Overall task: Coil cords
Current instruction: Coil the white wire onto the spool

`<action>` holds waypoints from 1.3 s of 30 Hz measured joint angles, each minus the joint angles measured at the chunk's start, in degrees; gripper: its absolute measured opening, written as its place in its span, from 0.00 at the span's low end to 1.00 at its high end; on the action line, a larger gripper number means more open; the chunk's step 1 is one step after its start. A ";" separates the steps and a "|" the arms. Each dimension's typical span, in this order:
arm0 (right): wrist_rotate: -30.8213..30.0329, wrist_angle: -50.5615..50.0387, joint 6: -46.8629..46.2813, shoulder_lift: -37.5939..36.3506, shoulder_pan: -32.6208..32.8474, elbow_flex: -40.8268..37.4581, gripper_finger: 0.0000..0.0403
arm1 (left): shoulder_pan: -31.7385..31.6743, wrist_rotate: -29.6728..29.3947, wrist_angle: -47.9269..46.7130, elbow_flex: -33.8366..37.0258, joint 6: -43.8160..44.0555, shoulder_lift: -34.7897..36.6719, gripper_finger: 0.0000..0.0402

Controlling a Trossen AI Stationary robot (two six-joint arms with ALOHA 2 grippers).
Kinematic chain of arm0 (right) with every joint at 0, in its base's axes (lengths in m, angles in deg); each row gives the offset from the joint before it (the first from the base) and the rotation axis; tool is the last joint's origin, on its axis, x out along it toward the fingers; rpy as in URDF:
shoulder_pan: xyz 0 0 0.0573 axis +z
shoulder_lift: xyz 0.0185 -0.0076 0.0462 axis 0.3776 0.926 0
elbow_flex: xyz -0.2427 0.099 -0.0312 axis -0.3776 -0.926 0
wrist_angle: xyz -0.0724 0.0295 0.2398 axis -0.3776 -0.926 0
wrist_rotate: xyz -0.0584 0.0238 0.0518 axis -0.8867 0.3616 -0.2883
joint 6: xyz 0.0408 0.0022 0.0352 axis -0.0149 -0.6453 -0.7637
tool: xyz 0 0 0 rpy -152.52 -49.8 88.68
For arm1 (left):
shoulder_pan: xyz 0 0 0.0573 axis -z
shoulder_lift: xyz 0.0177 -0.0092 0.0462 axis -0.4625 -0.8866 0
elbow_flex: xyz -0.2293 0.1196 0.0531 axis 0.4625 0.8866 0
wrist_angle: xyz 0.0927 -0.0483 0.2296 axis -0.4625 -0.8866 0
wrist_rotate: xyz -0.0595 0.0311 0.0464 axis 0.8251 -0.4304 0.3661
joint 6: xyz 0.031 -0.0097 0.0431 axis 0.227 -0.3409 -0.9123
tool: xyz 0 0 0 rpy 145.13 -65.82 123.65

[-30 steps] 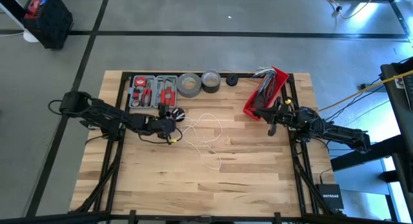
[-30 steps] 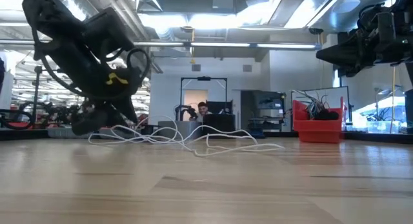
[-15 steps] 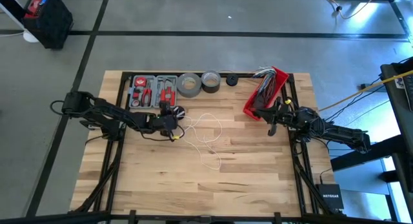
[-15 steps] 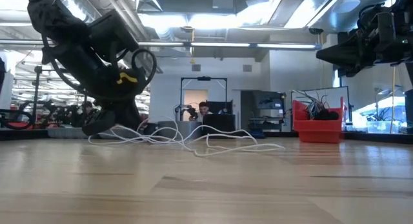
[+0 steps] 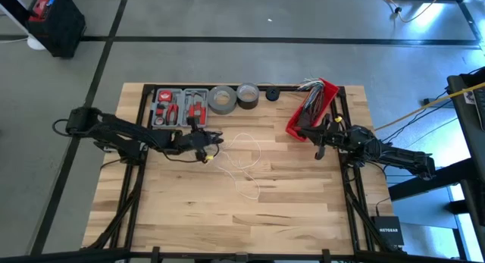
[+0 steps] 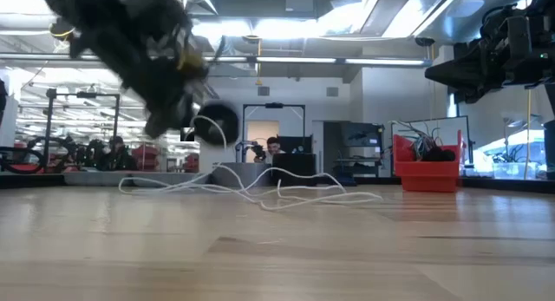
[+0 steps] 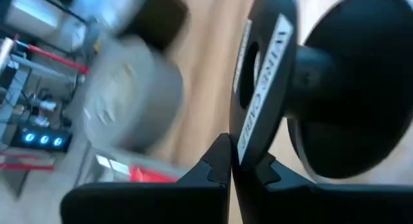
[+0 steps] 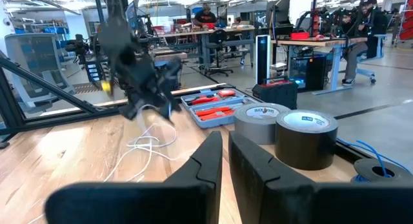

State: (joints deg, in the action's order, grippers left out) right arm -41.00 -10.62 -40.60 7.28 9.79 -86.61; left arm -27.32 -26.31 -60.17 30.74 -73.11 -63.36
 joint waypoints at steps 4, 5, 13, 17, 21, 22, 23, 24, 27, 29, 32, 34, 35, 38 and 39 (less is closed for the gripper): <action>0.01 -0.04 -0.01 0.02 0.01 0.00 0.08 | 0.29 -0.22 -2.94 -4.22 6.55 4.07 0.00; 0.01 -0.02 -0.02 0.00 -0.01 0.00 0.08 | 0.61 -0.19 -3.20 -4.91 8.53 5.06 0.00; -0.03 0.33 -0.02 0.00 -0.01 0.00 0.08 | 5.51 3.87 -3.57 -5.74 15.14 8.01 0.00; -0.02 0.35 0.00 0.00 -0.01 0.00 0.08 | 6.95 3.91 -3.43 -5.74 14.28 8.01 0.00; -0.02 0.39 0.00 0.00 0.01 0.00 0.08 | 7.46 3.87 -3.00 -5.74 14.50 8.01 0.00; -0.02 0.38 -0.01 0.00 -0.01 0.00 0.08 | 7.63 3.88 -3.08 -5.74 14.50 8.01 0.00; -0.02 0.37 0.00 0.00 0.00 0.00 0.08 | 7.69 3.87 -3.04 -5.74 14.50 8.01 0.00; -0.02 0.37 -0.01 0.00 0.00 0.00 0.08 | 7.72 3.88 -2.83 -5.74 14.53 8.01 0.00; -0.02 0.35 0.00 0.00 -0.01 0.00 0.08 | 7.69 4.14 -1.26 -5.72 14.60 7.99 0.00; 0.00 0.31 0.00 0.00 -0.01 0.00 0.08 | 7.69 4.44 0.89 -5.72 14.63 7.75 0.00; -0.24 0.95 1.40 0.02 -0.01 0.00 0.08 | 7.67 5.75 3.64 -5.72 14.41 7.22 0.00; -0.40 4.17 0.01 0.02 0.01 0.00 0.08 | 7.69 6.71 4.90 -5.72 14.27 6.94 0.00; 0.20 5.84 -2.40 0.00 0.00 0.00 0.08 | 7.69 7.07 5.06 -5.72 14.32 6.92 0.00; 1.82 9.48 -13.13 0.00 0.01 0.00 0.08 | 7.69 7.60 6.26 -5.72 14.57 6.90 0.00; 1.94 10.39 -16.56 0.00 0.00 0.00 0.08 | 7.70 7.77 6.56 -5.72 14.66 6.90 0.00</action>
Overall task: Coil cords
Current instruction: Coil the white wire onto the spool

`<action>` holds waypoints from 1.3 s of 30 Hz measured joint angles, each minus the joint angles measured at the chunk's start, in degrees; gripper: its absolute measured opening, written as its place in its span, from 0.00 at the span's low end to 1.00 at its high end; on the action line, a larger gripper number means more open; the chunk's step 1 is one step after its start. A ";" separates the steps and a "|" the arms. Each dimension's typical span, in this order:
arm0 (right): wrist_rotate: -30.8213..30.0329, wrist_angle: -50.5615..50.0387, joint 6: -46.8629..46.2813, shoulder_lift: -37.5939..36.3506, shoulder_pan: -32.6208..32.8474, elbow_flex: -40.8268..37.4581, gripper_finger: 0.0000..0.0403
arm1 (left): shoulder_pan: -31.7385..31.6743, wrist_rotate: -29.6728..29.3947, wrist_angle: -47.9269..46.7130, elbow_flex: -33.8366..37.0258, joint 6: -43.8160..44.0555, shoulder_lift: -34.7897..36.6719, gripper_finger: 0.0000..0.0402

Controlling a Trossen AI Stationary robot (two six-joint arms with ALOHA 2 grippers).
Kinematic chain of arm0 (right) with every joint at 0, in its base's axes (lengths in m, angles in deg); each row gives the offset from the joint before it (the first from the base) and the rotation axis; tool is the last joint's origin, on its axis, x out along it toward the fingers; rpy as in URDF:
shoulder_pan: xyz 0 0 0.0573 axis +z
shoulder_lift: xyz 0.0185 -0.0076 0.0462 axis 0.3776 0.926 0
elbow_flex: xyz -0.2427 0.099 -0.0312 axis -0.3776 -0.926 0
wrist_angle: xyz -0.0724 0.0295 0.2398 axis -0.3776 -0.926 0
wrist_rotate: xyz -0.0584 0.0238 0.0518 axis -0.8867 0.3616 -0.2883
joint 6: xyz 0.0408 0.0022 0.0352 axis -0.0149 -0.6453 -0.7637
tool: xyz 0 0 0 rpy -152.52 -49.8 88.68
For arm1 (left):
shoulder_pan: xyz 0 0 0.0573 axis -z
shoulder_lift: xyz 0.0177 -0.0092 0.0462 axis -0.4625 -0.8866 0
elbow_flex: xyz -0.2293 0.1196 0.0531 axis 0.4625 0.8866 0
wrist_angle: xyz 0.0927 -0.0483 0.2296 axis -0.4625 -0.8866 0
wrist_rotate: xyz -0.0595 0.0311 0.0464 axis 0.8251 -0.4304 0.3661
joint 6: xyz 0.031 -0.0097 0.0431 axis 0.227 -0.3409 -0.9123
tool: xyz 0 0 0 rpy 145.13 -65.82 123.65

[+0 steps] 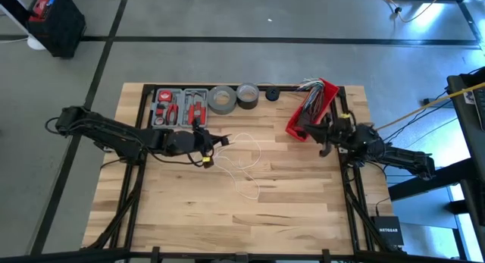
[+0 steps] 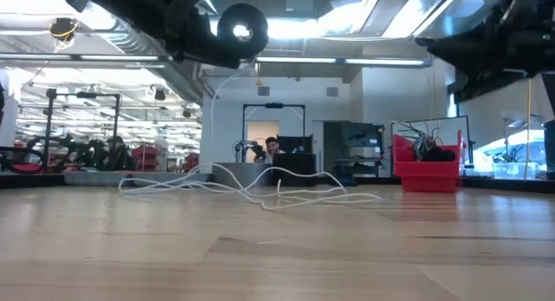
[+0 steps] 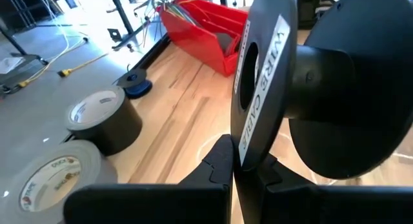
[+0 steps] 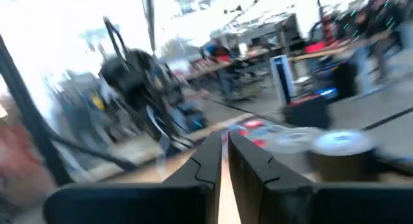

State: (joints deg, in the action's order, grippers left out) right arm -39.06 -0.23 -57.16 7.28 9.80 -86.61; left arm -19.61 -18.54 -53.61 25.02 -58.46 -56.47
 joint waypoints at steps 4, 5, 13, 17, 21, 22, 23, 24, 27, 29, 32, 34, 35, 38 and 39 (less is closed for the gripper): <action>0.00 0.66 -5.80 0.00 0.00 0.00 0.08 | 0.89 0.17 1.90 0.00 0.09 -0.02 0.00; -0.42 1.36 -5.77 0.02 0.01 0.00 0.08 | 1.17 0.19 2.51 0.00 0.00 -0.02 0.00; 3.39 19.58 -9.83 2.32 1.58 0.02 0.08 | 2.20 0.21 10.03 0.02 -3.78 -0.02 0.00; 4.43 22.51 -3.71 9.36 7.82 0.22 0.08 | 2.18 -0.21 9.47 -0.49 -5.22 0.04 0.00; -8.88 20.24 6.65 20.29 15.09 2.97 0.08 | 2.19 -0.53 9.74 -1.73 -4.98 0.04 0.00; -11.40 21.13 9.27 23.48 16.63 4.26 0.08 | 2.22 -0.53 9.80 -1.94 -4.98 0.04 0.00; -13.21 22.05 11.78 26.66 18.00 5.87 0.08 | 2.33 -0.54 9.63 -2.05 -4.97 0.06 0.00; -14.19 22.89 14.16 29.59 19.21 7.48 0.08 | 2.56 -0.58 9.52 -2.13 -4.91 0.05 0.00; -15.76 24.04 19.88 39.31 21.96 13.57 0.08 | 3.74 -0.69 8.79 -2.16 -4.83 0.07 0.00; -16.57 23.76 22.05 45.63 22.72 17.96 0.08 | 4.55 -0.67 8.22 -2.16 -4.96 0.07 0.00; -16.91 23.80 24.55 55.50 22.91 24.62 0.08 | 5.33 -0.59 8.05 -2.16 -6.14 0.07 0.00; -16.93 23.62 26.28 61.64 22.87 28.80 0.08 | 5.58 -0.62 7.86 -2.16 -6.45 0.07 0.00; -16.96 23.78 27.42 64.71 22.87 31.09 0.08 | 5.58 -0.58 7.78 -2.16 -6.45 0.07 0.00; -16.59 23.43 29.76 72.80 22.87 37.24 0.08 | 5.76 1.70 6.26 -2.18 -6.01 0.09 0.00; -15.73 23.30 30.28 75.08 22.77 39.20 0.08 | 5.96 2.39 5.39 -2.17 -5.92 0.09 0.00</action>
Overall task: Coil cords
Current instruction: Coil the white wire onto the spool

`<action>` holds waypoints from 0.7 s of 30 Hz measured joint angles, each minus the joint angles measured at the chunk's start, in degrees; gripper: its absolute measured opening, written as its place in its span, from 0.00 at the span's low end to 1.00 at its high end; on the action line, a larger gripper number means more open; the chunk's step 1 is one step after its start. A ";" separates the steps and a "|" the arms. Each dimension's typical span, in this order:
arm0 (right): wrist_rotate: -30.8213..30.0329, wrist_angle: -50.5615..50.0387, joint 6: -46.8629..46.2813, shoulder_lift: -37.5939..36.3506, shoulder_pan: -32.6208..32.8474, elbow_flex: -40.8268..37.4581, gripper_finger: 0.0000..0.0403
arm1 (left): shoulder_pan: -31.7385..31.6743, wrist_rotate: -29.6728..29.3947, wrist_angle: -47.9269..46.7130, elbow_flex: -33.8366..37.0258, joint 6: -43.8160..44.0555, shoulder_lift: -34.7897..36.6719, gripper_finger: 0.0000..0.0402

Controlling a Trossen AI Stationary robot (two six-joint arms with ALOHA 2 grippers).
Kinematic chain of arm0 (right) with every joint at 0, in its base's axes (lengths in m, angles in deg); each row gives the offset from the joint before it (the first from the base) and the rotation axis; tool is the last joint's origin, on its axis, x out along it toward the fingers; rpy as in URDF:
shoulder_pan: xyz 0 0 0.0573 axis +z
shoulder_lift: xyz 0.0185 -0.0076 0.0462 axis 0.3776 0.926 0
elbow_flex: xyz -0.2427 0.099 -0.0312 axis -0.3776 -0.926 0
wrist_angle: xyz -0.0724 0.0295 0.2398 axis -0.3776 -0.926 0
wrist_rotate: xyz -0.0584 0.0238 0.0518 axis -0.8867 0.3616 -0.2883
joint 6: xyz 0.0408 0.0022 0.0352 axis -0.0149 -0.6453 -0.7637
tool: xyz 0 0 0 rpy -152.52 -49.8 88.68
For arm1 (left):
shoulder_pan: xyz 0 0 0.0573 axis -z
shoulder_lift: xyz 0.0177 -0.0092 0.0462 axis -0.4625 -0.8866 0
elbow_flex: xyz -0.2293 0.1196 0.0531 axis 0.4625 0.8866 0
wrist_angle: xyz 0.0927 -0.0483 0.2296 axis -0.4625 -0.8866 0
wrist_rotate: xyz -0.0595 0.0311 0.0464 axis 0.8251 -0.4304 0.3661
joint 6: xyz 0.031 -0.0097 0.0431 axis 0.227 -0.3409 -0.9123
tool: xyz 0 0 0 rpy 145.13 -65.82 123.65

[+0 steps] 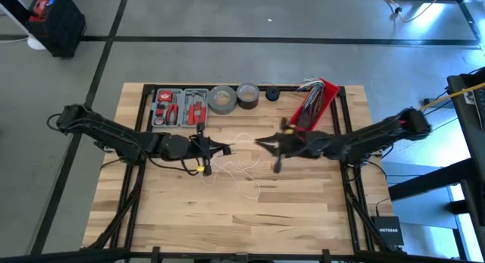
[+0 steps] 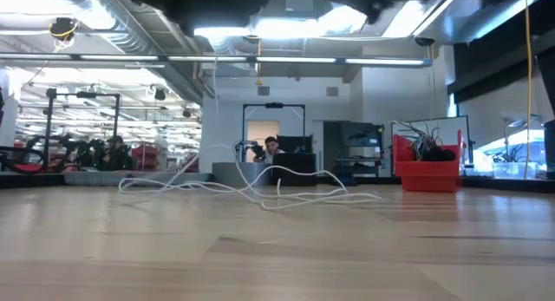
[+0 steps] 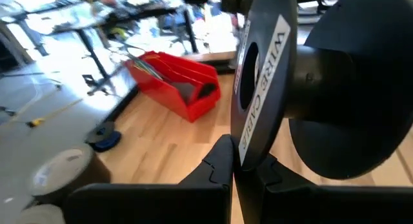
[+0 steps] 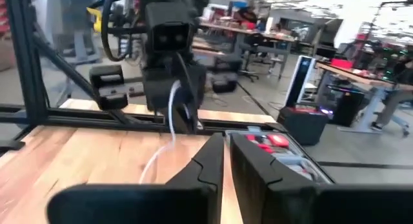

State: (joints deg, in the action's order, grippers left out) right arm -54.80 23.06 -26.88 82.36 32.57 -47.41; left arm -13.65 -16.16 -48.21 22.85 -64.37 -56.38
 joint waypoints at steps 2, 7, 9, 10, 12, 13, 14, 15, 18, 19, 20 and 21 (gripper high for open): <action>2.96 -1.11 0.54 3.81 -0.74 3.90 0.08 | 0.51 0.44 -0.93 0.00 0.03 0.00 0.00; 9.87 -1.96 0.30 10.02 -3.57 9.90 0.08 | 1.67 0.49 -1.73 0.00 -0.57 0.00 0.00; 13.30 -1.96 -0.31 10.98 -4.37 11.12 0.08 | 1.93 0.49 -1.86 0.00 -0.94 0.00 0.00; 14.93 -2.04 -0.74 11.34 -4.55 11.44 0.09 | 1.98 0.49 -2.03 0.00 -1.03 0.00 0.00; 17.04 -1.99 -1.01 11.61 -4.51 11.81 0.12 | 1.98 0.51 -2.14 -0.02 -1.04 0.00 0.00; 17.82 -2.09 -0.95 11.61 -4.40 11.81 0.14 | 1.98 0.51 -2.17 -0.02 -1.06 0.00 0.00; 18.26 -2.06 -0.90 11.61 -4.37 11.81 0.17 | 1.93 0.53 -2.03 -0.02 -1.06 0.00 0.00; 18.44 -2.16 -0.88 11.56 -4.34 11.81 0.20 | 1.92 0.53 -2.11 -0.02 -1.08 0.00 0.00; 18.77 -2.65 -0.42 11.39 -4.39 11.81 0.28 | 1.92 0.54 -2.14 -0.02 -1.06 0.00 0.00; 18.76 -2.64 -0.29 11.37 -4.40 11.81 0.30 | 1.92 0.53 -2.08 -0.02 -1.03 0.01 0.00; 18.81 -2.65 0.07 11.37 -4.43 11.81 0.31 | 1.92 0.53 -2.06 -0.02 -1.03 0.02 0.00; 18.97 -2.81 0.59 11.37 -4.43 11.81 0.32 | 1.92 0.53 -2.07 -0.02 -1.03 0.01 0.00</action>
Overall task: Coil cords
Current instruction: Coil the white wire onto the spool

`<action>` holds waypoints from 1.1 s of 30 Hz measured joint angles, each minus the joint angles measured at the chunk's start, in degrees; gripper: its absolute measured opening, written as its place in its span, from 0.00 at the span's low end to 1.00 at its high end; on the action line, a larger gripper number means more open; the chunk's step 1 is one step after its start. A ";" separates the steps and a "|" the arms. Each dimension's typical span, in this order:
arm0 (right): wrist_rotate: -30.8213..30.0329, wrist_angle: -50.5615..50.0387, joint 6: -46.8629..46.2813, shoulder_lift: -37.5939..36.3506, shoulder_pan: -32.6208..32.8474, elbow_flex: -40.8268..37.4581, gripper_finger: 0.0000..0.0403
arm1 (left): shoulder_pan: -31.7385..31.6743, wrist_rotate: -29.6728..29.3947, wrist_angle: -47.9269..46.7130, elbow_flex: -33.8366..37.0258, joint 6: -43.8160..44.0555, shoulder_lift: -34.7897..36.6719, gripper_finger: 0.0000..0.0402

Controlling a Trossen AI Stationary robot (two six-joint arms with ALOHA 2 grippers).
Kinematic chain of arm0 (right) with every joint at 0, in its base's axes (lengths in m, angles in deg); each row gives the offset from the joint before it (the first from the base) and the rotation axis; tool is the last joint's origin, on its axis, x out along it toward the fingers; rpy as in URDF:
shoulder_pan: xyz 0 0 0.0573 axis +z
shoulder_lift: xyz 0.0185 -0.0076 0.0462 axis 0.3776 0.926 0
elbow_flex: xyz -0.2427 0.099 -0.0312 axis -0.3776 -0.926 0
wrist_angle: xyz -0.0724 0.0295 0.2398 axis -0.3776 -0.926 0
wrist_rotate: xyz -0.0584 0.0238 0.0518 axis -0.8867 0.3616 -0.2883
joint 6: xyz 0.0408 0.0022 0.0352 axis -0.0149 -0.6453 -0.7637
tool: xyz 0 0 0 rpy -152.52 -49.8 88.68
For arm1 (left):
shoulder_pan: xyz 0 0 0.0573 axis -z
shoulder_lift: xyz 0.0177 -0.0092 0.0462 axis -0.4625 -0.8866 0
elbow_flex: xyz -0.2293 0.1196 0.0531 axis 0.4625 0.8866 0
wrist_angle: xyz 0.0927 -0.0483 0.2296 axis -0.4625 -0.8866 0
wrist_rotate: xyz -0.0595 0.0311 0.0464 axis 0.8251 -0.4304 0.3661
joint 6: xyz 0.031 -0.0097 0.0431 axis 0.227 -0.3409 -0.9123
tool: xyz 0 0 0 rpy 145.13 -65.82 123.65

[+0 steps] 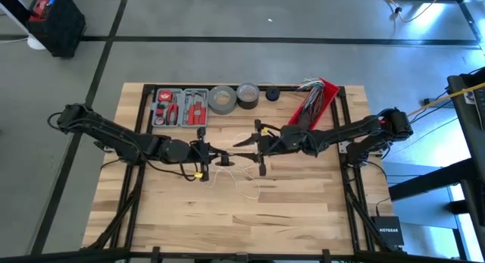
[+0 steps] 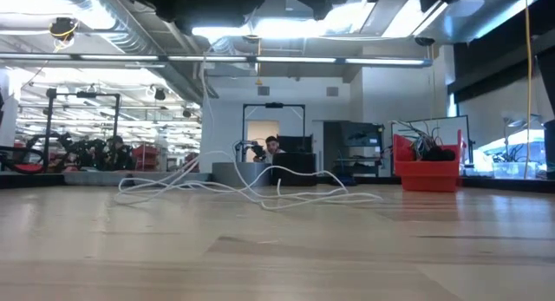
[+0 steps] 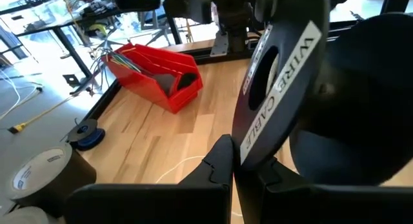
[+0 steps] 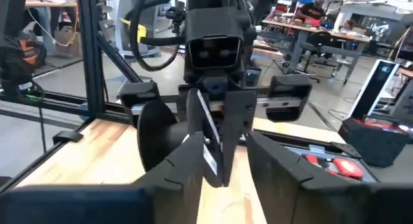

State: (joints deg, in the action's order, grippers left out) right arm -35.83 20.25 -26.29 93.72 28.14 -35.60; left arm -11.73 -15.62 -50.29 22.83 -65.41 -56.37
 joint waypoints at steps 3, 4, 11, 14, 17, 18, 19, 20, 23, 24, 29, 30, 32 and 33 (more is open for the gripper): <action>1.36 -0.90 1.14 0.00 0.07 0.00 0.32 | 0.00 0.02 0.09 0.00 0.49 -0.01 0.00; 1.28 -1.06 1.27 0.00 0.07 0.00 0.31 | 0.00 0.02 0.09 0.00 0.61 0.01 0.00; -1.09 -1.28 1.61 0.00 0.04 0.00 0.25 | 0.00 -0.04 0.17 0.00 1.09 0.01 0.00; -1.11 -2.58 1.71 -0.52 0.07 0.00 0.23 | 0.00 -0.04 0.05 0.00 1.50 0.00 0.00; -1.09 -7.82 1.71 -2.69 0.07 -0.02 0.23 | 0.00 -0.11 -0.41 0.00 2.37 0.01 0.00; -1.09 -9.25 1.70 -3.57 0.07 -0.02 0.22 | 0.00 -0.11 -0.44 0.00 2.51 0.00 0.00; -1.07 -10.02 1.47 -4.22 0.07 -0.02 0.22 | 0.00 -0.11 -0.42 0.00 2.62 0.00 0.00; -1.08 -10.03 1.01 -4.62 0.07 -0.02 0.22 | 0.00 -0.11 -0.43 0.00 2.70 0.00 0.00; -1.02 -9.39 0.90 -4.66 0.53 -0.02 0.22 | 0.00 -0.11 -0.27 0.00 3.02 0.01 0.00; -1.32 -8.74 1.08 -4.25 0.66 -0.02 0.22 | 0.00 -0.11 -0.02 0.00 2.99 0.00 0.00; -3.39 -3.88 1.23 -1.35 0.81 -0.02 0.22 | 0.00 -0.11 0.44 0.00 2.97 0.01 0.00; -2.69 -2.79 1.26 -0.76 0.81 -0.02 0.22 | 0.00 -0.11 0.41 0.00 2.97 0.00 0.00; -2.25 -0.28 1.28 0.23 0.81 -0.02 0.22 | 0.00 -0.11 0.39 0.00 2.89 0.01 0.00; -2.74 0.81 1.28 0.65 0.81 -0.02 0.22 | 0.00 -0.11 0.40 0.00 2.73 0.01 0.00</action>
State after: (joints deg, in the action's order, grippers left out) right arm -38.56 21.06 -25.01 94.37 28.95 -35.62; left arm -11.73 -15.73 -49.88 22.83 -62.68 -56.36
